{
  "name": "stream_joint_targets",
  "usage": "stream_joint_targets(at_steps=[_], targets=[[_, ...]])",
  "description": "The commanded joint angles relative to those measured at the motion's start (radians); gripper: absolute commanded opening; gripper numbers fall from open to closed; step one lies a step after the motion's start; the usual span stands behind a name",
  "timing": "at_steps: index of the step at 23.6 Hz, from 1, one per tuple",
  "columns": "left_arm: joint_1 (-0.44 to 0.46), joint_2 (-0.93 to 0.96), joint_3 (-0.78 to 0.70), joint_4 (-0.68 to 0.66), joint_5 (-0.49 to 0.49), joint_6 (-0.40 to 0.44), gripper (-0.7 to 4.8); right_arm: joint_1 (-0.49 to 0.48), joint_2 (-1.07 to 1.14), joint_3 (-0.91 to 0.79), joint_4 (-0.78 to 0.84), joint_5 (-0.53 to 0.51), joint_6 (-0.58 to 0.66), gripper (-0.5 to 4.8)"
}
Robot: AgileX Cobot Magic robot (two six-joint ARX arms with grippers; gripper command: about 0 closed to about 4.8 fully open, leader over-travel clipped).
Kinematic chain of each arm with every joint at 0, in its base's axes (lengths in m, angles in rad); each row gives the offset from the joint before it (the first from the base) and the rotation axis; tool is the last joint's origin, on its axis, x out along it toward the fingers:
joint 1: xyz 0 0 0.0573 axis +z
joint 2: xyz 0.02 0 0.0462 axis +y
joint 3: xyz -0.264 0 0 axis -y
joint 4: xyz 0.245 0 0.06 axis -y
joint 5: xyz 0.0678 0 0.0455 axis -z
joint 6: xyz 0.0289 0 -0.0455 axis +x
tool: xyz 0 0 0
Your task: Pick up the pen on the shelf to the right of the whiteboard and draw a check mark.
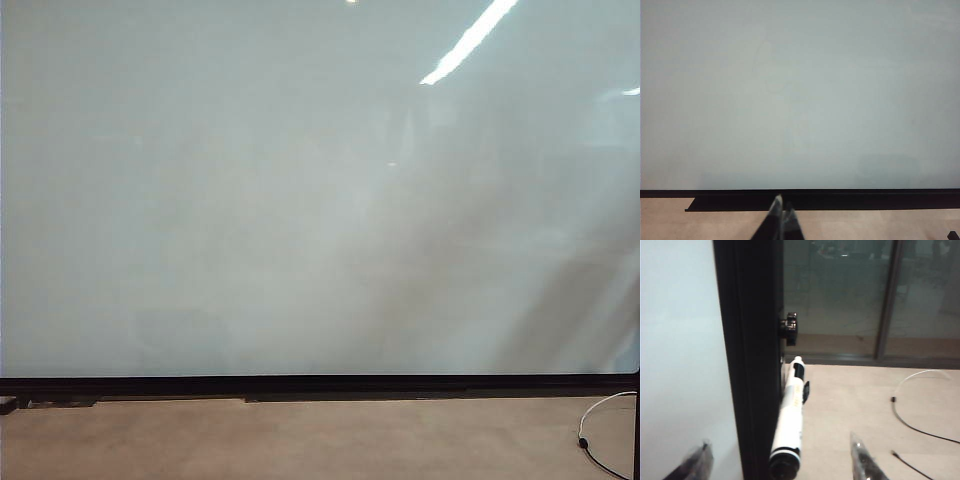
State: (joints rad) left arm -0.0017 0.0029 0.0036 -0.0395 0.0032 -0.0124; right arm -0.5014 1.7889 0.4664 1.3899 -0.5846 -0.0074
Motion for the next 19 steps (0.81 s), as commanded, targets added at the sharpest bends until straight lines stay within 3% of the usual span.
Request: stream_joint_targets(at_steps=[1, 19], targets=[[0.0, 0.0, 0.003, 0.011, 0.0, 0.005, -0.04, 0.002, 0.029, 0.035, 0.018, -0.061, 0.042, 3.51], [0.0, 0.0, 0.003, 0.011, 0.0, 0.005, -0.04, 0.011, 0.129, 0.126, 0.022, -0.077, 0.113, 3.5]])
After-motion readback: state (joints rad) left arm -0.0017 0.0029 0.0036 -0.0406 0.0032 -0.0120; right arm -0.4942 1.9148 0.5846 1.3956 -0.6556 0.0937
